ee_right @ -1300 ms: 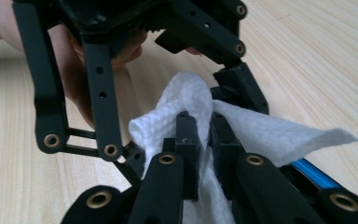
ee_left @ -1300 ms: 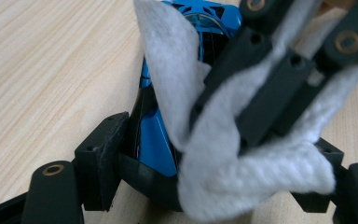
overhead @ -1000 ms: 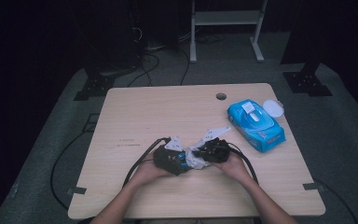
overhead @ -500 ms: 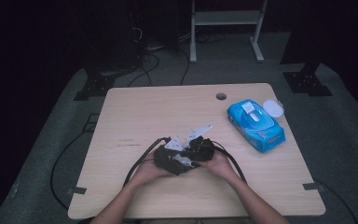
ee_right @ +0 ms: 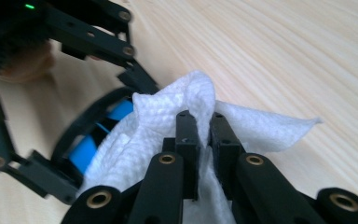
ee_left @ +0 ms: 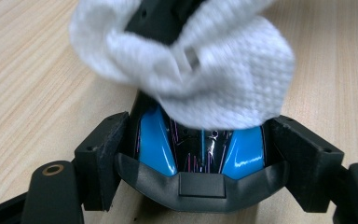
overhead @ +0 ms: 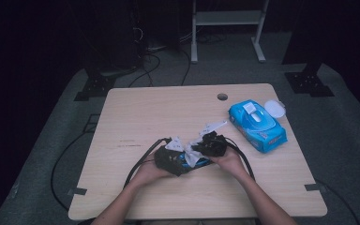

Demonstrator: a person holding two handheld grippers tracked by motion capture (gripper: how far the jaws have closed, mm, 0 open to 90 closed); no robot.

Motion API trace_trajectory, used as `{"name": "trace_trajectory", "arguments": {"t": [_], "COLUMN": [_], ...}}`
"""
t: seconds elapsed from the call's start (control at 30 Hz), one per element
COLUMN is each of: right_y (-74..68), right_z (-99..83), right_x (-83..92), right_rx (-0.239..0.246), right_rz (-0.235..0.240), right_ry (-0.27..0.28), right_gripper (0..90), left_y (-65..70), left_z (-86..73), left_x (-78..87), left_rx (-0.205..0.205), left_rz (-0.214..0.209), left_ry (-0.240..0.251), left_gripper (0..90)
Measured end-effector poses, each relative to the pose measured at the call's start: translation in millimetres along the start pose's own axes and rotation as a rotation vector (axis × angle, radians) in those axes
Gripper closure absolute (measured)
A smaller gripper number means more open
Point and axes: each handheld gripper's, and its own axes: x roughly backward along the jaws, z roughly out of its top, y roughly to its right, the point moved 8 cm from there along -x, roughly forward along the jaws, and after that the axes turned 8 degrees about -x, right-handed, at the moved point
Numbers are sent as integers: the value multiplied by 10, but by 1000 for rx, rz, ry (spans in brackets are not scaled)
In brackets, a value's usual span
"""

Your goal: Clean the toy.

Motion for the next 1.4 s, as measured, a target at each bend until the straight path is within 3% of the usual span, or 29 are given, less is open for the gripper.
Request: {"name": "trace_trajectory", "arguments": {"t": [0.27,0.57,0.73,1.13,1.27,1.4], "right_y": [297,476,472,185,219,310], "right_z": [-153,-325,-318,-101,-112,-192], "right_x": [149,273,271,62,71,165], "right_rx": [-55,-88,-80,-38,-46,-57], "right_rz": [-42,-81,-89,-34,-21,-39], "right_ry": [2,-7,-8,24,27,27], "right_gripper": [837,836,835,835,836,836], "left_y": [-2,0,-1,-1,-4,-3], "left_z": [-10,-11,-10,-12,-15,-16], "left_x": [6,6,5,7,8,8], "left_rx": [-3,-1,-1,1,0,3], "left_rz": [-2,-1,0,-3,-6,-6], "left_ry": [-2,2,3,4,5,7], "left_gripper": [242,242,242,242,242,242]}}
